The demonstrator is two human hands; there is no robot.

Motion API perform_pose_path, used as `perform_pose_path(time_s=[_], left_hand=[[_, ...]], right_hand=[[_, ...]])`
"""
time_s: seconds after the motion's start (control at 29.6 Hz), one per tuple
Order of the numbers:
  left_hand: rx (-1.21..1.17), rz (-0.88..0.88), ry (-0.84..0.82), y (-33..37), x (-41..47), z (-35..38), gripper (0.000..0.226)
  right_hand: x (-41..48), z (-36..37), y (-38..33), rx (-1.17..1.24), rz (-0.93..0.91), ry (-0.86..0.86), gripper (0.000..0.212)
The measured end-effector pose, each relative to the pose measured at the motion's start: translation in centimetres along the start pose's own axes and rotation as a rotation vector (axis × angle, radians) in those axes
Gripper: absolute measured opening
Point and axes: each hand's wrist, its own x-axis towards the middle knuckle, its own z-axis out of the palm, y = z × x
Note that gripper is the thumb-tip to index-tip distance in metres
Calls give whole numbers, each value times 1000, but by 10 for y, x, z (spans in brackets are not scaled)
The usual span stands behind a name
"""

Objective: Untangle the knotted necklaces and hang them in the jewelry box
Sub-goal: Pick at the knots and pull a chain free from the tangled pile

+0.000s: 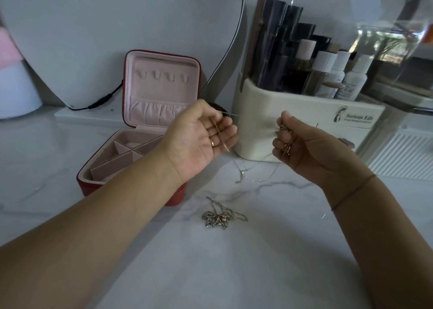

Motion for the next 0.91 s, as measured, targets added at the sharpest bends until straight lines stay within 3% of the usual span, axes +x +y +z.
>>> perform_pose_path(time_s=[0.1,0.17,0.47,0.54,0.71,0.91], left_hand=[[-198,-11,11,11,0,-5,20],[-206,12,48,17,2,-8,18],[292,90,101,10,6,-6,15],[383,131,118,7,6,-5,18],[558,298,219,9,3,-5,18],[744,409,248,6,-1,-3,17]], right_hand=[[-1,0,-1,53,-14,44,17],[-1,-1,-3,104,-28,86,20],[2,-12,-6,141,-113,237,19],[0,-13,-7,21,-203,306,19],[-6,-8,-7,-586,-550,597,16],[-6,-6,-4,-696,-625,667,17]])
